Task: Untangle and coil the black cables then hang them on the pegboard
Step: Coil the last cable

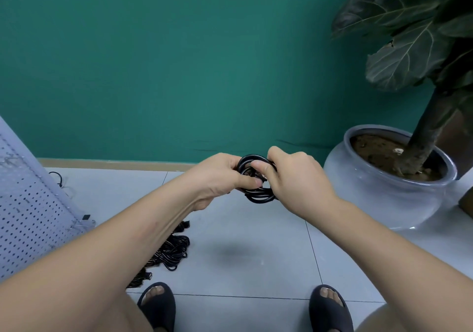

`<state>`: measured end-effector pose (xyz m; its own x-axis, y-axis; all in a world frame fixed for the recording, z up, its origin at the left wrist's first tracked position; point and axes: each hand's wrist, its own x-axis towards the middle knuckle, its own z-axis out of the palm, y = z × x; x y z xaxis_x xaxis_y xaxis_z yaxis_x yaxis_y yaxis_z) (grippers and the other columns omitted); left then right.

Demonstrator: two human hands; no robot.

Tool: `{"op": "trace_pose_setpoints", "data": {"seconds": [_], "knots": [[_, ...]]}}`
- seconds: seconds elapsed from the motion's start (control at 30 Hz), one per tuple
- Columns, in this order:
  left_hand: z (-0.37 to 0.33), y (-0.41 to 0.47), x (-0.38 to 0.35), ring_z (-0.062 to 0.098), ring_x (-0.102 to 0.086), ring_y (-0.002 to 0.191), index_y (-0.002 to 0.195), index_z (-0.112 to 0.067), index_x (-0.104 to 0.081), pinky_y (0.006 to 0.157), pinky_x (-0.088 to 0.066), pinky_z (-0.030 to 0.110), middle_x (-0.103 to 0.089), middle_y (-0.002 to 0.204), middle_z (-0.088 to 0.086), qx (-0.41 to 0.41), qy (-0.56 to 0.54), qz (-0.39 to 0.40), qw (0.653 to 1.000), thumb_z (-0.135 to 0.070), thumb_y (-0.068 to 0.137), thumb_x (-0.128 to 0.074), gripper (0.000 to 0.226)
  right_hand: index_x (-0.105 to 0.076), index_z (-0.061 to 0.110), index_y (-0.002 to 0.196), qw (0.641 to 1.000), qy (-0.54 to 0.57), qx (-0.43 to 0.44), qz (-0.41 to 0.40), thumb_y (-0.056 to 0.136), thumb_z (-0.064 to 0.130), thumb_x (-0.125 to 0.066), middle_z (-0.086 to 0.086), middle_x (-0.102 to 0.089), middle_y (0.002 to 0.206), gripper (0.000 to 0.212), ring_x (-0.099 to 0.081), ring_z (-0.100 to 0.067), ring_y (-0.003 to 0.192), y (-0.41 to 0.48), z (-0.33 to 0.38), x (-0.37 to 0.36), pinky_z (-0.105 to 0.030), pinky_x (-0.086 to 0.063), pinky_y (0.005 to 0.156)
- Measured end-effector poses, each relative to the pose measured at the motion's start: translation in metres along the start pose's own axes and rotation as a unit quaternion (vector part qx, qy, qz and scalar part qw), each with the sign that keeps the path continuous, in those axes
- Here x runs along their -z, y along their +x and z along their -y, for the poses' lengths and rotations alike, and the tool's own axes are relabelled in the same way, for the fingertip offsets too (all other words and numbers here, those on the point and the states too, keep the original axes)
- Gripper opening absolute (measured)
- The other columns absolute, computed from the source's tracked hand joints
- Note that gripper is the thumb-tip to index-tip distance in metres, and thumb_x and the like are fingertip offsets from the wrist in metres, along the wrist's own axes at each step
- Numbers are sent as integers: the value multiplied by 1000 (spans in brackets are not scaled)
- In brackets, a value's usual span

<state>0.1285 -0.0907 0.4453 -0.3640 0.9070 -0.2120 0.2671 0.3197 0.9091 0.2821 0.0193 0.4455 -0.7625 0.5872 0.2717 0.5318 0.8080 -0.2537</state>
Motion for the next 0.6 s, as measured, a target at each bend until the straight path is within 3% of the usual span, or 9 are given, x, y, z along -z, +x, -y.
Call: {"op": "trace_pose_setpoints", "data": {"seconds": [0.1, 0.23, 0.3, 0.37, 0.43, 0.5, 0.6], "knots": [[2, -2, 4, 2, -57, 62, 85, -21, -77, 69, -36, 28, -69, 72, -12, 31, 52, 2, 998, -25, 88, -85, 9, -39, 16, 91, 998, -43, 30, 37, 110, 58, -40, -4, -49, 68, 46, -48, -39, 70, 1, 5, -1, -43, -26, 59], [3, -2, 10, 19, -56, 83, 87, -17, -75, 78, -33, 38, -66, 80, -5, 52, 117, 26, 991, -46, 65, -84, 37, -38, 17, 90, 996, -40, 50, 58, 110, 60, -41, -4, -49, 68, 47, -47, -33, 66, 3, 9, -3, -38, -21, 52], [5, -2, 11, 19, -58, 89, 86, -21, -75, 83, -36, 40, -68, 84, -6, 49, 121, 56, 990, -49, 62, -84, 37, -40, 18, 86, 996, 6, 50, 77, 107, 61, -45, -5, -54, 68, 48, -49, -30, 65, 4, 7, -6, -39, -27, 52], [7, -4, 12, 17, -58, 88, 78, -26, -72, 86, -38, 38, -67, 82, -9, 41, 127, 88, 987, -46, 65, -86, 28, -46, 20, 82, 990, 75, 47, 113, 104, 63, -53, -5, -59, 69, 48, -54, -29, 65, 6, 2, -10, -42, -38, 56], [8, -4, 12, 17, -58, 86, 76, -26, -71, 84, -39, 39, -66, 80, -9, 35, 134, 92, 986, -44, 68, -87, 26, -49, 22, 79, 983, 120, 56, 131, 101, 62, -60, 1, -59, 65, 46, -53, -21, 61, 9, -4, -14, -41, -40, 56], [9, -2, 11, 16, -60, 88, 85, -25, -76, 85, -45, 39, -70, 83, -9, 24, 103, 69, 992, -38, 75, -89, 21, -50, 24, 79, 978, 157, 58, 121, 99, 61, -65, 4, -59, 61, 45, -47, -13, 56, 15, -11, -12, -34, -36, 54], [9, -4, 6, 11, -65, 88, 97, -26, -78, 78, -49, 29, -75, 88, -10, 27, 9, 52, 998, -21, 92, -81, 8, -50, 28, 92, 969, 199, 56, 134, 96, 63, -69, 7, -67, 66, 39, -50, -10, 56, 23, -20, -2, -30, -40, 55]]}}
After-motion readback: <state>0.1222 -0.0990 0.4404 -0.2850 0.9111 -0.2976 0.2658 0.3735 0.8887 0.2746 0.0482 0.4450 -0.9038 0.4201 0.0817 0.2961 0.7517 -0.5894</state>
